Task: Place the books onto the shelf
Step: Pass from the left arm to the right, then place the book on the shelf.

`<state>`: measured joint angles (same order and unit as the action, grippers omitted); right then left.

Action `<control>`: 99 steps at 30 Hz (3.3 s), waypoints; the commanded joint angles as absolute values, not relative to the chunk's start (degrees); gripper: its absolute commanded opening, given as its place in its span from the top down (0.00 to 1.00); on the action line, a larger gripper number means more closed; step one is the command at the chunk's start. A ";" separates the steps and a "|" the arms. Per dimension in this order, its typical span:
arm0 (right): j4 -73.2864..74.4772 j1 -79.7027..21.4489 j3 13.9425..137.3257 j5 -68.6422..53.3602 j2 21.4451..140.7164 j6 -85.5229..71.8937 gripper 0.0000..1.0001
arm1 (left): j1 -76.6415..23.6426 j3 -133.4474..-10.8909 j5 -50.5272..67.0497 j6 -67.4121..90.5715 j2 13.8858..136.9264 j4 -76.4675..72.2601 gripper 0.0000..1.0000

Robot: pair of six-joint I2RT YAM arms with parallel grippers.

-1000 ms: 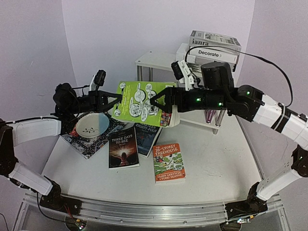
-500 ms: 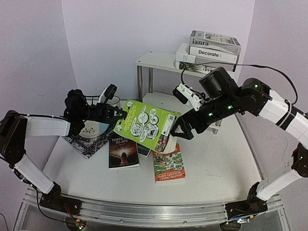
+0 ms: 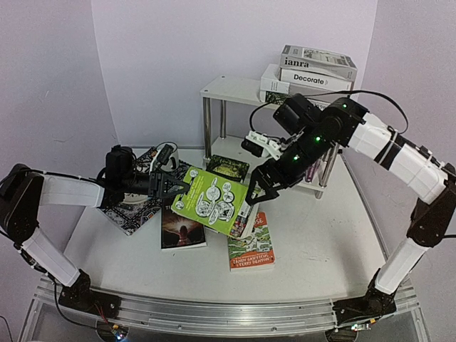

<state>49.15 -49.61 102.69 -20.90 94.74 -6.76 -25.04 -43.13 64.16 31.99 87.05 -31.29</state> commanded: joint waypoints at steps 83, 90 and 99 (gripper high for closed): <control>-15.09 -51.64 64.64 40.00 78.64 -14.20 1.00 | -29.09 -43.62 43.46 7.12 67.13 -16.92 0.00; -16.25 -51.62 63.75 46.92 83.27 -17.08 1.00 | -29.09 -43.52 42.95 6.83 66.60 -16.26 0.00; -23.07 -51.66 63.55 52.27 90.17 -18.08 1.00 | -29.09 -43.46 44.36 6.87 66.49 -15.72 0.00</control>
<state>-12.85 -51.46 63.06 45.03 88.69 -17.45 -28.95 -40.91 43.42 7.33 68.14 -15.53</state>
